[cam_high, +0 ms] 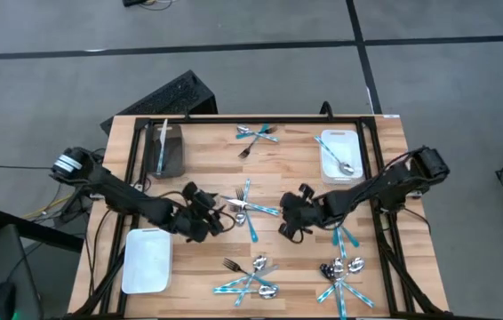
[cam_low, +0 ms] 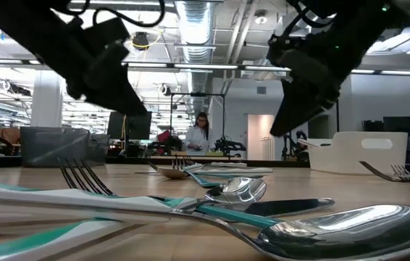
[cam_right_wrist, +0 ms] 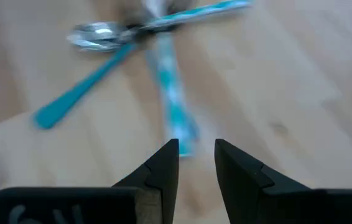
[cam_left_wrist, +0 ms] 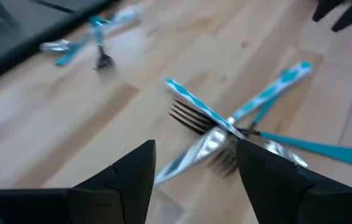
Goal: Sort silverware by color (type)
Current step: Put the blue fork into the left white bin
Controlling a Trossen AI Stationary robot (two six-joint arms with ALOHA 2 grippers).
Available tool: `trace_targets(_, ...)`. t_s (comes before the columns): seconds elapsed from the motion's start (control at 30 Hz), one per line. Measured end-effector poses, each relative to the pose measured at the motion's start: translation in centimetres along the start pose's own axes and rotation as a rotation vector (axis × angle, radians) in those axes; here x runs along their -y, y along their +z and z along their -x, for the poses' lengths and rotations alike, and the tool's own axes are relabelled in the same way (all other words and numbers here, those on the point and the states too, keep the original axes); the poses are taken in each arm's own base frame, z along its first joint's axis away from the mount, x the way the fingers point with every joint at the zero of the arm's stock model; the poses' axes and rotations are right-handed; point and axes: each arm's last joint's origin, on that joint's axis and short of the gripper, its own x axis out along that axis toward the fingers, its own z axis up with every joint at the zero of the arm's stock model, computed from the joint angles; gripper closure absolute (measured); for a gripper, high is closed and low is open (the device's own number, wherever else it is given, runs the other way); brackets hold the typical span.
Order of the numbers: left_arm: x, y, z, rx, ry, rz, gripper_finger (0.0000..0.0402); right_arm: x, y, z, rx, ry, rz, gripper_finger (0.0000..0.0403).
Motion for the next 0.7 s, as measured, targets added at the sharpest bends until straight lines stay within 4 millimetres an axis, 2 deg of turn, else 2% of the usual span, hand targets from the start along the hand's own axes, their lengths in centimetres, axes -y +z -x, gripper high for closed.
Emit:
trace_targets(0.1, 0.2, -0.2, -0.1, -0.011, -0.016, 0.0, 0.0191, -1.3, -0.4, -0.7, 0.037, 0.047, 0.06, 0.0274)
trace_targets(0.17, 0.0, 0.5, 0.4, -0.018, -0.043, -0.002, 0.0191, -2.0, -0.3, -1.6, 0.084, 0.076, 0.099, 0.0274)
trace_targets(0.27, -0.7, 3.1, 2.5, 0.018, -0.103, -0.008, 0.0191, -2.5, 0.2, -2.6, 0.167, 0.111, 0.143, 0.0274)
trace_targets(0.4, -2.3, 5.8, 5.4, 0.114, -0.132, -0.026, 0.0191, -3.2, 2.2, -2.9, 0.263, 0.132, 0.192, 0.0274)
trace_targets(0.53, -4.2, 6.4, 7.1, 0.207, -0.033, 0.09, 0.0191, -3.3, 3.9, -1.0, 0.257, 0.059, 0.17, 0.0276)
trace_targets(0.7, -4.2, 3.3, 6.5, 0.282, 0.06, 0.146, 0.0191, -3.2, 1.0, 2.8, 0.25, -0.225, 0.193, 0.0283)
